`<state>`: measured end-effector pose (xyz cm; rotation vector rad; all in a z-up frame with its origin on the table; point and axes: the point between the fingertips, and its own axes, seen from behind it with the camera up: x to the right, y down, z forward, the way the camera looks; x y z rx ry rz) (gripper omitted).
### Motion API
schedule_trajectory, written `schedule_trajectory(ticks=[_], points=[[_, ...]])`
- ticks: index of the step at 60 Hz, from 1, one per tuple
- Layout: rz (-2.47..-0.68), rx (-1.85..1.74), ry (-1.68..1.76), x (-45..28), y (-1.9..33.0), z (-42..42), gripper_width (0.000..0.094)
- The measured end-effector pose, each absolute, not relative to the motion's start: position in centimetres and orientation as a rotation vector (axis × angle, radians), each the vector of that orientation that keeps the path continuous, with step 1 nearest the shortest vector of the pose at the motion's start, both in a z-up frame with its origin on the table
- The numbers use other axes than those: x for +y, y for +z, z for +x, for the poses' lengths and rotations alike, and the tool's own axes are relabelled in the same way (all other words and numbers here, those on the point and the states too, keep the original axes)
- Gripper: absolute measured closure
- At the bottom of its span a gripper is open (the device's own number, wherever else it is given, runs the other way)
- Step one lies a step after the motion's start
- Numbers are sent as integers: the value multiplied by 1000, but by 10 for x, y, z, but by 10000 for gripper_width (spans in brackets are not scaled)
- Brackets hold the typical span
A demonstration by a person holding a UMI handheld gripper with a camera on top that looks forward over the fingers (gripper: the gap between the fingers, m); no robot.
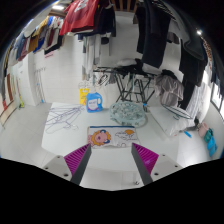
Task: Fold towel
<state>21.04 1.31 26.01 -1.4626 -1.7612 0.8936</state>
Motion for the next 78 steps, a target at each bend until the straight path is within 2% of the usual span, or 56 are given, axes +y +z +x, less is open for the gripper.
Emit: schedule_trajectory(ticks=[11, 27, 45, 67, 71, 75, 77, 78], points=[[-1440, -1835, 909, -56, 239, 201, 81], [-1470, -1832, 964, -133, 185, 157, 79], [-1463, -1810, 962, -167, 99, 60, 81], [-1559, -1831, 849, -161, -6, -41, 86], [-1571, -1838, 838, -160, -14, -45, 129], [-1561, -1834, 828, -160, -16, -46, 233], [-1550, -1843, 824, -161, -16, -45, 346], [-1544, -1849, 811, -160, -15, -46, 473]])
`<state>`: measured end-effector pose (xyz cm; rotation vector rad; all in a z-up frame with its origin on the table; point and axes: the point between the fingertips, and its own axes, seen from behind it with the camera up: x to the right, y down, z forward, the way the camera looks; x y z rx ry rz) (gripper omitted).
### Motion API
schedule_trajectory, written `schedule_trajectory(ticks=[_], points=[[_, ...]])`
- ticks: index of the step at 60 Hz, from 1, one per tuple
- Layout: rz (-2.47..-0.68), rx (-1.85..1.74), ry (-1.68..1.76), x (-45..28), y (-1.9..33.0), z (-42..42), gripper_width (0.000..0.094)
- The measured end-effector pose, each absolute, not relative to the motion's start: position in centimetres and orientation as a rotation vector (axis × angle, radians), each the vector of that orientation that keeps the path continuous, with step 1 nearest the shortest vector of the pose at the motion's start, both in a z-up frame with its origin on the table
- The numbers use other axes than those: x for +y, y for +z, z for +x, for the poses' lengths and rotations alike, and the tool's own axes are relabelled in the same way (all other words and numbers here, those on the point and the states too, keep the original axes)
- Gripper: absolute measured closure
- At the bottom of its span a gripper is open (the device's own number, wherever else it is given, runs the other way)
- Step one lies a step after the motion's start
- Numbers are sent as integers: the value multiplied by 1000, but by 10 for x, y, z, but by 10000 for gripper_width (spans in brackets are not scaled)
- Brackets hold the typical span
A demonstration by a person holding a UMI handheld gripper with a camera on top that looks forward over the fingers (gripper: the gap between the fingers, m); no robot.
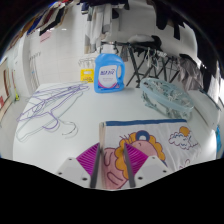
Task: Fold towel
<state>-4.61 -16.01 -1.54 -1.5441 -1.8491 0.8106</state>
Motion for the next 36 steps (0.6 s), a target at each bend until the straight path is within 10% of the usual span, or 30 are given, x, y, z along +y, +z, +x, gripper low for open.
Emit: schedule_trajectory(ticks=[3, 36], points=[[-1519, -1823, 722, -142, -14, -51, 896], [-1737, -1621, 888, -18, 116, -61, 905]])
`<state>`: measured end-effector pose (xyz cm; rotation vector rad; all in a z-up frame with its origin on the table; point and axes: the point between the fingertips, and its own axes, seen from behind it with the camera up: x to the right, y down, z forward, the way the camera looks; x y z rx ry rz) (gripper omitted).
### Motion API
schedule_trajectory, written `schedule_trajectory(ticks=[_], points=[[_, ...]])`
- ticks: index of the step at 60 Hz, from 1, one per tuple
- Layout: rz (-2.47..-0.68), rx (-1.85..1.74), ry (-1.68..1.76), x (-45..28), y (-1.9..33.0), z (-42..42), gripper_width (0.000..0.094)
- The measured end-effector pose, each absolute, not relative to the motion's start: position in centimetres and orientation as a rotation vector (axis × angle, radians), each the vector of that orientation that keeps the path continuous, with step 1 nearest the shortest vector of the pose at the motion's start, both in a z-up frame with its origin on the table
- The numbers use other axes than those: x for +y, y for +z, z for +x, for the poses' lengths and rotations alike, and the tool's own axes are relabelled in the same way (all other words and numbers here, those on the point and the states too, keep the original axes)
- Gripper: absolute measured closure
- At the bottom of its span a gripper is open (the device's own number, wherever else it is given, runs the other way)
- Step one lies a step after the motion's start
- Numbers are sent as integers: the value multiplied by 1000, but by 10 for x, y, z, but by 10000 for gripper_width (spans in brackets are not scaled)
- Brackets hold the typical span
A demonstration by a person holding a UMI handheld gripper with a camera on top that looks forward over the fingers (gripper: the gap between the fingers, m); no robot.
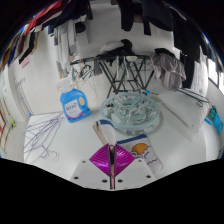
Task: Fold towel
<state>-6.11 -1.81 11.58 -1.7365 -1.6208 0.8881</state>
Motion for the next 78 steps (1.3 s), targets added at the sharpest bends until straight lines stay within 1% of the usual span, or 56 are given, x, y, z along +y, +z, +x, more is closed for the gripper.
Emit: schedule_trajectory(ticks=[5, 6, 7, 8, 9, 11, 12, 13, 14, 15, 16, 19, 21, 27, 36, 43, 51, 55, 68, 78], points=[[-1772, -1597, 839, 25, 105, -64, 893], [-1779, -1594, 833, 32, 102, -65, 872], [-1783, -1594, 829, 36, 98, -66, 829], [-1786, -1595, 820, 42, 93, -67, 752], [-1788, -1603, 804, 47, 88, -67, 611], [-1786, -1619, 753, 62, 76, -62, 308], [-1781, -1626, 725, 68, 73, -61, 101], [-1770, -1631, 706, 74, 72, -61, 71], [-1758, -1636, 694, 79, 72, -61, 117], [-1746, -1640, 689, 82, 74, -61, 133], [-1735, -1642, 694, 85, 78, -60, 132], [-1705, -1640, 731, 94, 100, -50, 70], [-1688, -1637, 748, 99, 118, -40, 84], [-1658, -1665, 770, 112, 179, 7, 83], [-1705, -1655, 688, 143, 256, 106, 81], [-1698, -1654, 656, 149, 290, 161, 77], [-1744, -1650, 777, 134, 304, 193, 83], [-1718, -1669, 785, 136, 302, 196, 84], [-1732, -1696, 812, 134, 293, 198, 77], [-1667, -1732, 811, 131, 295, 195, 86]])
